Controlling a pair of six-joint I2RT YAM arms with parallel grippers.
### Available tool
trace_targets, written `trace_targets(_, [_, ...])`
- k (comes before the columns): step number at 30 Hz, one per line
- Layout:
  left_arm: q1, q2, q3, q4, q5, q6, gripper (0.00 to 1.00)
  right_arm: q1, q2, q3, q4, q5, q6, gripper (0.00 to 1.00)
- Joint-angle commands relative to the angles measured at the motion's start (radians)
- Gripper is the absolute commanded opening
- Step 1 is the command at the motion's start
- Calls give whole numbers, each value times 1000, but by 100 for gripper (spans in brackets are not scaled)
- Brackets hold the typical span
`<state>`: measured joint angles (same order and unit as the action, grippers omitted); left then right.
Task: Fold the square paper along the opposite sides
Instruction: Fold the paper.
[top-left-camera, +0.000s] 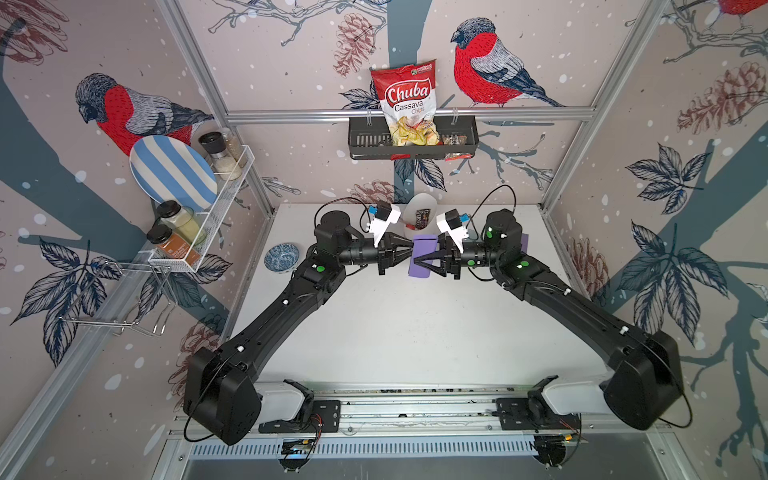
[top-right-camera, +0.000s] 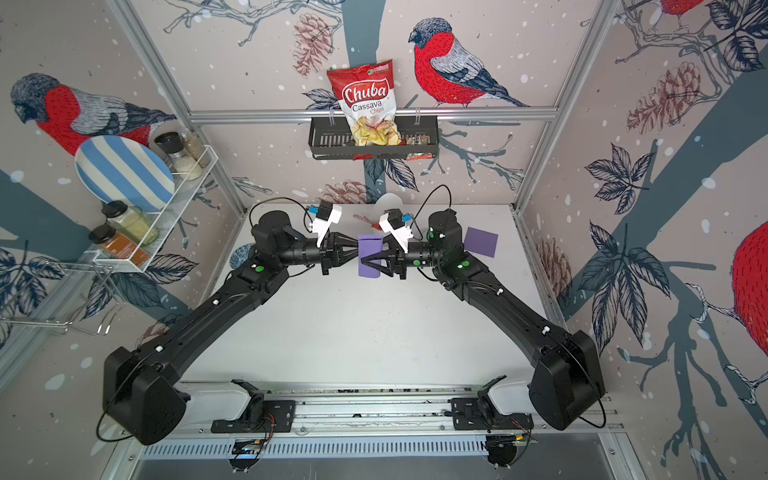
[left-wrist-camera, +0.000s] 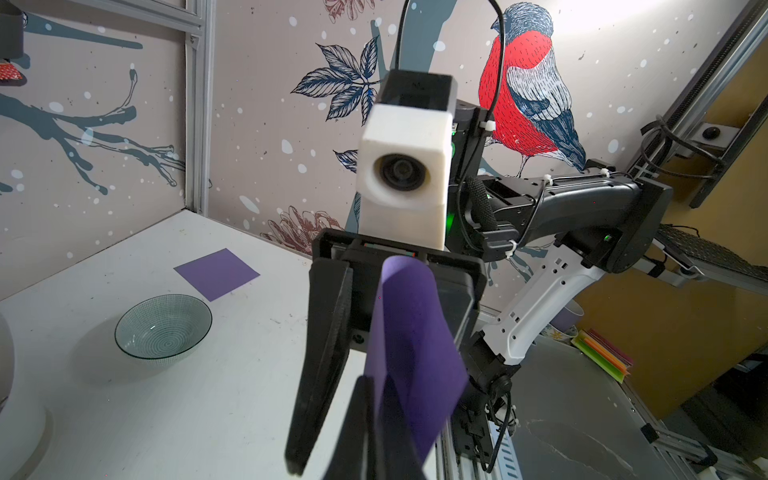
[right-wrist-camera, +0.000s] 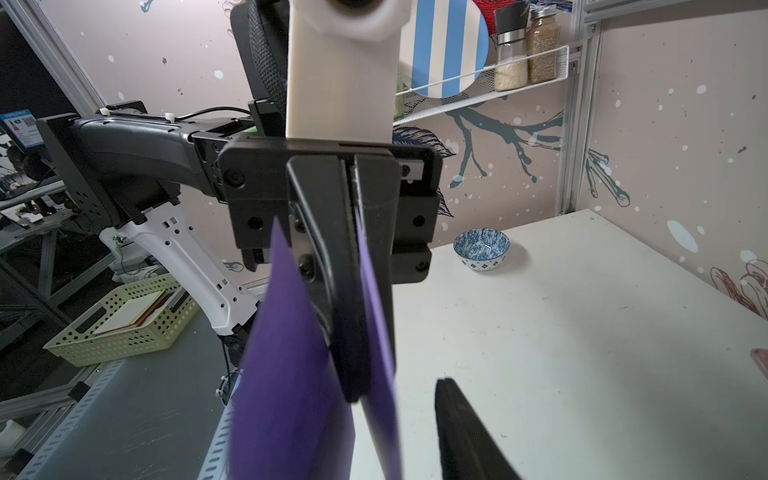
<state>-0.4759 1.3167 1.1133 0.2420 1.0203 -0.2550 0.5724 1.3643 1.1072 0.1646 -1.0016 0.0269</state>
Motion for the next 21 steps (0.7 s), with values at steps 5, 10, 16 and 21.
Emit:
trace_targets(5, [-5,-1,8,11,11,17,0,0,-3,2,31,-7,5,40])
trace_targets(10, [-6,-2,7,11,11,16,0,0,1,2,32,-7,7,40])
trace_targets(16, [-6,-1,8,9,9,19,0,3,4,2,30,-9,7,39])
trace_targets(21, [-5,-3,9,5,8,22,0,5,9,2,23,-9,3,39])
